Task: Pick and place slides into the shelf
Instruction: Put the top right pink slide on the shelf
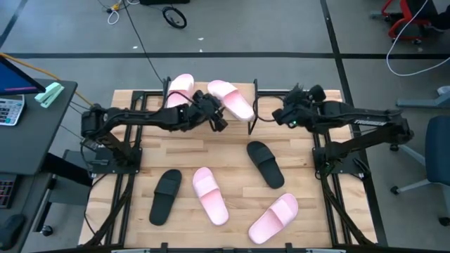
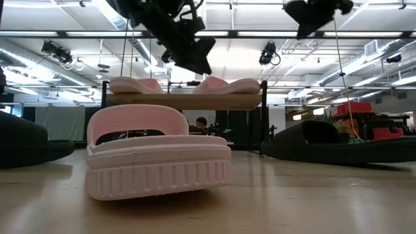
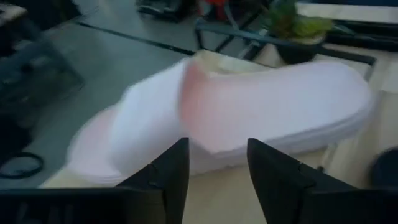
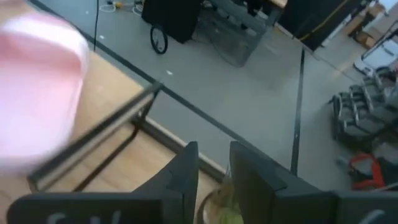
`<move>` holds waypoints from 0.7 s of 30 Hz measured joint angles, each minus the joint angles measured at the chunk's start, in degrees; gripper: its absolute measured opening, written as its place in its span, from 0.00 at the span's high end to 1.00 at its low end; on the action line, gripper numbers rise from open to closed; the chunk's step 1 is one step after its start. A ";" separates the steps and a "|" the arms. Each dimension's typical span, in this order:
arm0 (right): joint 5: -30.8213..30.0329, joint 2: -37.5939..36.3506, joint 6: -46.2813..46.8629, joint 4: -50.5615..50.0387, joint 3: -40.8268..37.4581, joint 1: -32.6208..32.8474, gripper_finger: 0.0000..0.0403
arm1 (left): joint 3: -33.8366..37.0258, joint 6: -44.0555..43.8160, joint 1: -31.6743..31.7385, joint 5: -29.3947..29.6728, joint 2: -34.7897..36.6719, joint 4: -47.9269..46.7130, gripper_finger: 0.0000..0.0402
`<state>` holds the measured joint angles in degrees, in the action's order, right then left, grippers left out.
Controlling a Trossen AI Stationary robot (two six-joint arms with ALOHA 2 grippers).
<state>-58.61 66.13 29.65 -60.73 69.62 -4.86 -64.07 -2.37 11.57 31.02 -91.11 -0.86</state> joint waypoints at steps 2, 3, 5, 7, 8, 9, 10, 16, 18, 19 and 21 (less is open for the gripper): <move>-1.43 -0.81 2.56 0.76 -3.52 -0.01 0.76 | 0.00 1.18 0.59 -2.96 -1.45 2.96 0.56; -2.34 -1.08 3.74 1.32 -5.34 -0.02 0.76 | 0.00 1.59 0.63 -3.80 -2.10 4.05 0.55; -3.86 -1.22 4.49 1.45 -7.90 -0.04 0.76 | 0.02 2.74 0.59 -3.91 -3.55 6.60 0.54; -4.54 -1.20 1.53 1.72 -9.02 -0.57 0.76 | 0.02 4.32 0.47 -3.88 -4.74 7.69 0.53; -4.79 -1.25 0.08 1.75 -9.13 -0.94 0.76 | -0.01 4.87 0.49 -3.92 -5.38 8.52 0.52; -4.99 -1.33 -0.48 1.85 -9.15 -1.32 0.76 | 0.00 5.77 0.69 -3.67 -5.82 8.21 0.52; -5.05 -1.33 -0.50 1.91 -9.15 -1.62 0.76 | 0.00 5.99 0.87 -2.94 -6.25 8.32 0.51; -5.08 -1.30 0.32 2.10 -9.15 -2.25 0.76 | 0.00 3.44 1.62 7.63 -6.51 8.67 0.51; -5.02 -1.21 0.95 2.10 -9.15 -2.26 0.76 | 0.00 4.32 1.60 9.83 -6.51 9.36 0.52; -5.04 -1.08 1.43 2.10 -9.15 -2.25 0.76 | 0.00 4.61 1.66 10.32 -6.49 9.42 0.52; -4.79 -0.96 1.84 2.08 -9.15 -2.25 0.76 | 0.00 4.94 1.94 10.51 -6.49 9.22 0.53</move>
<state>-63.41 65.17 31.48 -58.65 60.47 -7.11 -64.07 2.57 13.52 41.53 -97.60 8.36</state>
